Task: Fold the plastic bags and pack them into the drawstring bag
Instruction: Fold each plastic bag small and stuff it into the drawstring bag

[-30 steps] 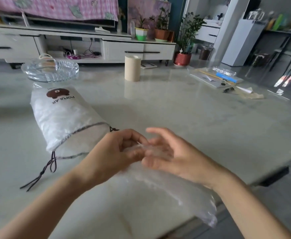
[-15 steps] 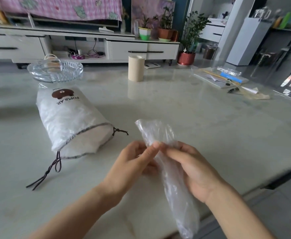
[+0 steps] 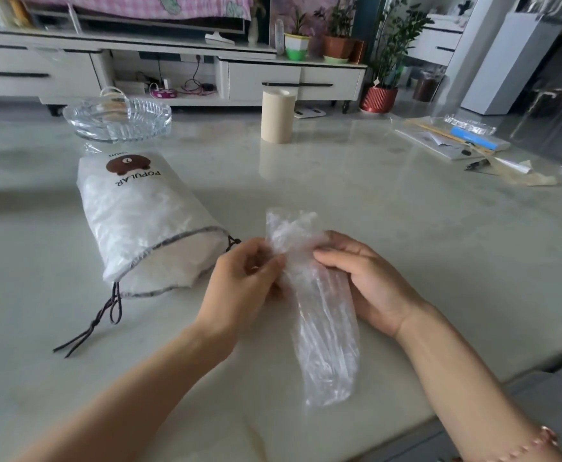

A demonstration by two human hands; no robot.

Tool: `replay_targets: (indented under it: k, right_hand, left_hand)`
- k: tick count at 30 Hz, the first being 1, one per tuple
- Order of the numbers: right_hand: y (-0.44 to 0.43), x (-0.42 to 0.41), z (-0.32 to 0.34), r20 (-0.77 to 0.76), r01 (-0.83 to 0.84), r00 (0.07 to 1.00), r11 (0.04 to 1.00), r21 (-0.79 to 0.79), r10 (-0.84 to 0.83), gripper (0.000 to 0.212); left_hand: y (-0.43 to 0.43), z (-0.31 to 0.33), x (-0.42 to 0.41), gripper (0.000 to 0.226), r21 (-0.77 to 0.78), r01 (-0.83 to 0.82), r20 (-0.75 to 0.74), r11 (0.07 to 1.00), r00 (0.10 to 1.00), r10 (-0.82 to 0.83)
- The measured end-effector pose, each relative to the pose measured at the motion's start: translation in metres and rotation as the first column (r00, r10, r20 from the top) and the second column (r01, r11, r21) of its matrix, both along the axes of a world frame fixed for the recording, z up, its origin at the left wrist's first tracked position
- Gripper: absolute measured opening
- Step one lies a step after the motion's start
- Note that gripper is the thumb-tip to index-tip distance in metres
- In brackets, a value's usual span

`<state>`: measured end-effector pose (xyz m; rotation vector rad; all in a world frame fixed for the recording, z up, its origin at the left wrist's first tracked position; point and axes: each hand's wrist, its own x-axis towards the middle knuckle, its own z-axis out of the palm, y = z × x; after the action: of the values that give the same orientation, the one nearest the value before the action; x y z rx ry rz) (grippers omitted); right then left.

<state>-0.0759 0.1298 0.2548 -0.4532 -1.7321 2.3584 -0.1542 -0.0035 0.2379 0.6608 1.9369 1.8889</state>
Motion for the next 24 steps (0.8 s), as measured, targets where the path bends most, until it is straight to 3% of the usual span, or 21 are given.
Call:
replay_targets:
  k: [3,5,6,9,13,15,16,17,18,20,22,24]
  right_hand:
    - [0.003,-0.001,-0.007,-0.01,0.024,1.0,0.999,0.031,-0.024,0.051]
    - [0.003,-0.001,-0.009,-0.035,0.014,0.999,0.998,0.055,-0.012,0.055]
    - [0.003,0.0,-0.01,-0.046,0.001,0.999,0.998,0.062,0.002,0.054]
    - [0.003,-0.001,-0.014,-0.06,0.006,0.998,0.992,0.126,0.001,0.045]
    - [0.005,-0.001,-0.011,-0.072,0.012,0.997,0.992,0.128,-0.002,0.048]
    - [0.005,0.001,-0.013,-0.116,0.078,0.991,0.984,0.158,-0.06,0.043]
    - [0.006,0.004,-0.018,-0.155,0.186,0.978,0.931,0.314,-0.143,0.046]
    - [0.005,0.008,-0.022,-0.217,0.309,0.95,0.785,0.536,-0.226,0.056]
    - [0.001,0.011,-0.024,-0.295,0.4,0.916,0.561,0.725,-0.271,0.064]
    - [-0.008,0.015,-0.03,-0.425,0.446,0.893,0.165,0.88,-0.151,0.066]
    - [-0.021,0.015,-0.03,-0.401,0.404,0.913,-0.033,0.914,0.072,0.06]
    - [-0.028,0.014,-0.027,-0.376,0.394,0.909,-0.078,0.916,0.181,0.05]
  left_hand:
    - [0.003,0.008,0.002,0.022,0.136,-0.006,0.293,0.991,0.956,-0.034]
    - [0.001,0.014,0.002,0.018,0.24,0.014,0.465,0.971,0.876,-0.127]
    - [0.0,0.014,0.002,0.031,0.244,0.049,0.516,0.968,0.839,-0.173]
    - [-0.003,0.013,0.002,0.056,0.104,0.261,0.519,0.96,0.809,-0.276]
    - [-0.004,0.01,0.002,0.029,-0.031,0.299,0.425,0.954,0.868,-0.258]
    - [-0.006,0.007,0.002,0.021,-0.023,0.285,0.421,0.958,0.872,-0.249]
    - [-0.007,0.008,0.002,0.019,-0.001,0.255,0.445,0.967,0.866,-0.228]
    - [-0.008,0.009,0.001,0.016,0.019,0.219,0.472,0.976,0.858,-0.202]
    - [-0.009,0.008,0.0,0.015,0.023,0.187,0.49,0.982,0.854,-0.174]
    - [-0.009,0.008,-0.002,0.015,0.008,0.144,0.5,0.99,0.857,-0.129]
    - [-0.011,0.006,-0.004,0.015,0.008,0.122,0.485,0.993,0.868,-0.11]
    - [-0.011,0.006,-0.006,0.008,0.011,0.097,0.449,0.995,0.889,-0.092]
